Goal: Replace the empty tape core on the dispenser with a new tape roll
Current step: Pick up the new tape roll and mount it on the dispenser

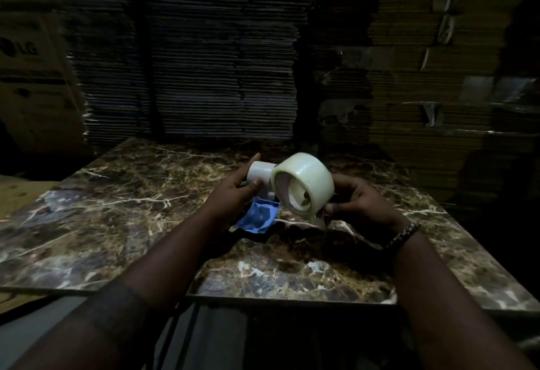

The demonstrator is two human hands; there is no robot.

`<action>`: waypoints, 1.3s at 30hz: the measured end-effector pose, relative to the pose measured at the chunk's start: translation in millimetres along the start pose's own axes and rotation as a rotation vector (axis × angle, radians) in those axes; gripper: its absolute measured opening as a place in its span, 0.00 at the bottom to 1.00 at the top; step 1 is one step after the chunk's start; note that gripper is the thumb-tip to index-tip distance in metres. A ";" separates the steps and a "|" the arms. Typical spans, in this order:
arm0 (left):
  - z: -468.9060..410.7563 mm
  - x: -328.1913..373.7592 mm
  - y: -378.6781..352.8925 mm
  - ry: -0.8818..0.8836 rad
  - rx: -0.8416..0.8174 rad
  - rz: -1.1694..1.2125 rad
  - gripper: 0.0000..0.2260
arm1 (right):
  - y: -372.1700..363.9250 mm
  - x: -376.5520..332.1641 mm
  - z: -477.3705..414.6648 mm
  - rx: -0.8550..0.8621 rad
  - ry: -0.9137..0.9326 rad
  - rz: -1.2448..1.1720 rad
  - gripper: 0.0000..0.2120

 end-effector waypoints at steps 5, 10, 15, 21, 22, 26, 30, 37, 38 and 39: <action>0.8 -3.0 -1.4 0.026 -0.037 0.094 0.26 | -6.5 12.3 2.5 -0.099 -0.086 0.059 0.23; 3.5 0.0 3.5 0.026 -0.039 0.019 0.20 | -13.8 13.3 3.9 -0.175 -0.110 0.076 0.22; 8.8 3.7 5.3 0.053 -0.040 -0.017 0.11 | -29.4 12.8 4.1 -0.311 -0.136 0.028 0.22; 18.3 7.6 -8.6 0.062 -0.106 0.005 0.09 | -39.5 21.3 -0.2 -0.365 -0.218 -0.108 0.27; 18.8 7.7 -9.3 0.057 -0.113 0.003 0.09 | -38.3 23.4 -1.5 -0.358 -0.223 -0.121 0.28; 21.5 11.5 -12.5 0.035 -0.116 0.026 0.10 | -36.8 26.1 -4.9 -0.366 -0.227 -0.137 0.26; 23.8 17.2 -14.6 0.000 -0.121 0.042 0.11 | -37.4 24.0 -6.9 -0.373 -0.207 -0.158 0.27; 23.7 20.0 -15.9 -0.040 -0.114 -0.036 0.15 | -37.0 24.7 -12.3 -0.317 -0.212 -0.174 0.33; 24.3 22.6 -16.1 -0.060 -0.112 -0.057 0.16 | -36.5 24.8 -13.5 -0.311 -0.210 -0.175 0.33; 25.3 26.8 -17.3 -0.090 -0.116 -0.091 0.21 | -35.5 26.4 -14.2 -0.298 -0.216 -0.182 0.33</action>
Point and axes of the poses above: each hand's wrist, its own z-axis away from the middle knuckle, its own y-axis out of the back of the hand, x = y × z, the point moved 10 cm from there along -z, towards the middle knuckle, and after that the axes turned 11 degrees about z, right-handed, at the moved point
